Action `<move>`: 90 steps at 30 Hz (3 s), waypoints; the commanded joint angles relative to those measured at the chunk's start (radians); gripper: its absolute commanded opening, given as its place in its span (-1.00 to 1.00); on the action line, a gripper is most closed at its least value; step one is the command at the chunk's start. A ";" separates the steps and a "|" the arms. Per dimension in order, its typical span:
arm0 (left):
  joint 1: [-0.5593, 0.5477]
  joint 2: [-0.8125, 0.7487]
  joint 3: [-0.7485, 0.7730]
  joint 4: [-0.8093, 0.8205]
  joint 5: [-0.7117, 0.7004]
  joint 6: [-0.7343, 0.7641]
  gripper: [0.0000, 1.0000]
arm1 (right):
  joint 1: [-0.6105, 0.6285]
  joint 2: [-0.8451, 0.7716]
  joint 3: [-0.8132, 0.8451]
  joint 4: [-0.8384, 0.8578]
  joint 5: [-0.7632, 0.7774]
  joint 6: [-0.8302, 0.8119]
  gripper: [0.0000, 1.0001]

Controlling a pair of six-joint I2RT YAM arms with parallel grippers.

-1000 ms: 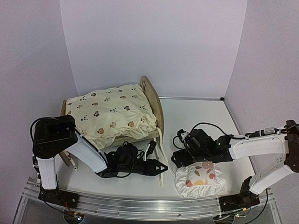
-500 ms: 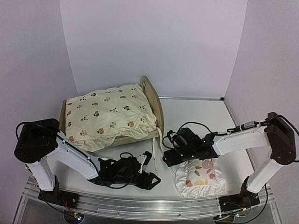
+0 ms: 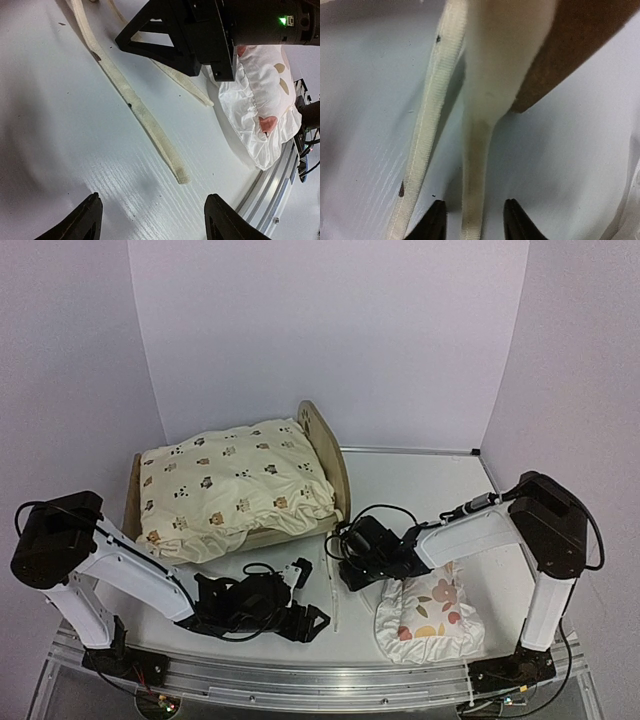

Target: Set up the pet bed

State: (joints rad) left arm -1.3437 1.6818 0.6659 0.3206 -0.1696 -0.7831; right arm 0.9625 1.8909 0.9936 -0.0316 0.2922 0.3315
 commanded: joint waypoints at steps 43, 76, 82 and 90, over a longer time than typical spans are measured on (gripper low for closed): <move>-0.004 -0.216 -0.080 -0.123 -0.142 0.047 0.27 | 0.032 -0.083 -0.322 0.671 -0.149 0.519 -0.46; -0.002 -0.166 -0.024 -0.242 -0.195 0.094 0.16 | 0.247 -0.121 -0.109 -0.110 -0.075 0.274 -0.06; -0.004 -0.158 -0.026 -0.203 -0.158 0.135 0.15 | 0.255 -0.099 -0.109 -0.102 -0.069 0.273 -0.25; -0.004 -0.120 -0.035 -0.112 -0.079 0.220 0.18 | 0.271 -0.060 -0.093 -0.096 -0.082 0.270 -0.63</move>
State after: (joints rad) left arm -1.3437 1.5384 0.6243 0.1449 -0.2821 -0.6213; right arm 1.2200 1.7728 0.8786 -0.0972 0.2287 0.6006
